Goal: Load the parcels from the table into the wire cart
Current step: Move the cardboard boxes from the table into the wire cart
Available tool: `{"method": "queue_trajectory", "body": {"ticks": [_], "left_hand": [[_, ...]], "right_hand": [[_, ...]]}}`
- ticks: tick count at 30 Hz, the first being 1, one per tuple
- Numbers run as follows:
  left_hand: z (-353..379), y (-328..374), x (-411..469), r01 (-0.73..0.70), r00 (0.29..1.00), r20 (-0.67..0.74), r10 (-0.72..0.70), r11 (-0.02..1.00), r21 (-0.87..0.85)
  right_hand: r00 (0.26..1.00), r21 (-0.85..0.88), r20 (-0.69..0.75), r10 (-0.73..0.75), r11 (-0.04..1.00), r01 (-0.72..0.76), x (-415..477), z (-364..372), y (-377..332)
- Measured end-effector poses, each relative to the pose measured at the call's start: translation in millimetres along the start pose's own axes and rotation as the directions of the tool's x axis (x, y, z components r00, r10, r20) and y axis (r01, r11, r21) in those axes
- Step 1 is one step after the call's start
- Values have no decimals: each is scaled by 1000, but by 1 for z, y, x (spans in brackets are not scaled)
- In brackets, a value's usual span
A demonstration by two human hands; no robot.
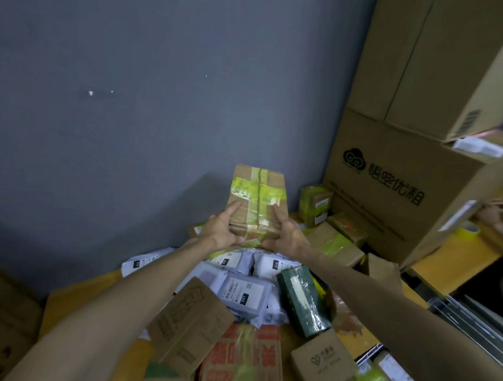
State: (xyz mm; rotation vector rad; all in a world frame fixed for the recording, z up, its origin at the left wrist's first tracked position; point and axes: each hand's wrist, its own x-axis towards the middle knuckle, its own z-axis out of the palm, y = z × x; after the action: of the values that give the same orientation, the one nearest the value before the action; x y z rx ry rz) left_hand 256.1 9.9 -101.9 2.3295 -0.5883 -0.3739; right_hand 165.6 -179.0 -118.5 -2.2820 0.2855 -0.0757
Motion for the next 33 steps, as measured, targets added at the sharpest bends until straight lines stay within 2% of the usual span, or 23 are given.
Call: {"method": "queue_trajectory", "body": {"ticks": [8, 11, 14, 18, 22, 27, 31, 33], "left_hand": [[16, 24, -35, -198, 979, 59, 195, 980, 39], [31, 40, -44, -261, 962, 90, 258, 965, 31], [46, 58, -55, -330, 938, 124, 324, 943, 32], [74, 89, -69, -416, 896, 181, 405, 909, 30], [112, 134, -88, -491, 849, 247, 467, 870, 41], [176, 195, -125, -571, 785, 321, 530, 820, 40], [235, 244, -165, -600, 737, 389, 552, 800, 1], [266, 266, -187, -615, 715, 405, 570, 788, -23]], "right_hand": [[971, -49, -213, 112, 991, -125, -81, -5, -12], [938, 20, -285, 197, 980, -200, -104, -16, -7], [928, -21, -311, 204, 975, -221, -138, -29, -4], [893, 13, -390, 225, 971, -239, -183, -50, 12], [853, 59, -443, 275, 959, -278, -232, -74, 35], [756, 115, -549, 357, 928, -355, -310, -108, 71], [704, 277, -576, 415, 910, -309, -382, -136, 102], [688, 244, -604, 402, 915, -321, -421, -153, 112]]}}
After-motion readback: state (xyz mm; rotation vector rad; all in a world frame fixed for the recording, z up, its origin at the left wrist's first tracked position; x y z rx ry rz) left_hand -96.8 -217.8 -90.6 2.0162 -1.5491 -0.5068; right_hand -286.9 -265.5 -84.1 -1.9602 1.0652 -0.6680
